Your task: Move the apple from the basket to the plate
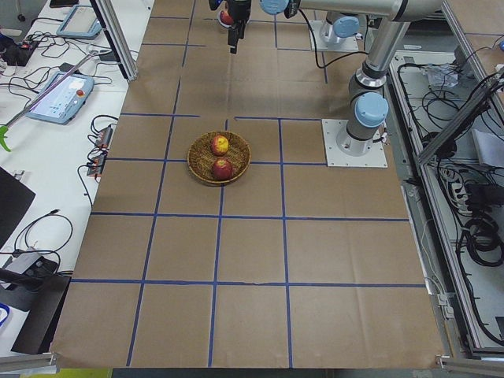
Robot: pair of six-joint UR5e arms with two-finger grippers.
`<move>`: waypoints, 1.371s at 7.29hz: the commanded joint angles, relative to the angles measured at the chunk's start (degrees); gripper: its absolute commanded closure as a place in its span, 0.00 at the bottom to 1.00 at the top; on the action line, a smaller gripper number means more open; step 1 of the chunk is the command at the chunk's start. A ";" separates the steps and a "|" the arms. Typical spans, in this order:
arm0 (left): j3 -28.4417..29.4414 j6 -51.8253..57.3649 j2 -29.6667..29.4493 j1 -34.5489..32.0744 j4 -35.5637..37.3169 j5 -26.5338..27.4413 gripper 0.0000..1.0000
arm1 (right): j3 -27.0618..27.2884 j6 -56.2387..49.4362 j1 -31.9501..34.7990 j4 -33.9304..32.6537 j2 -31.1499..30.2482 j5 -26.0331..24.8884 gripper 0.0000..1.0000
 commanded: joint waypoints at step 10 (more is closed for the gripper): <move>-19.23 25.80 -2.15 18.96 18.55 0.00 0.01 | 0.12 -0.09 0.00 0.00 0.00 -0.04 0.00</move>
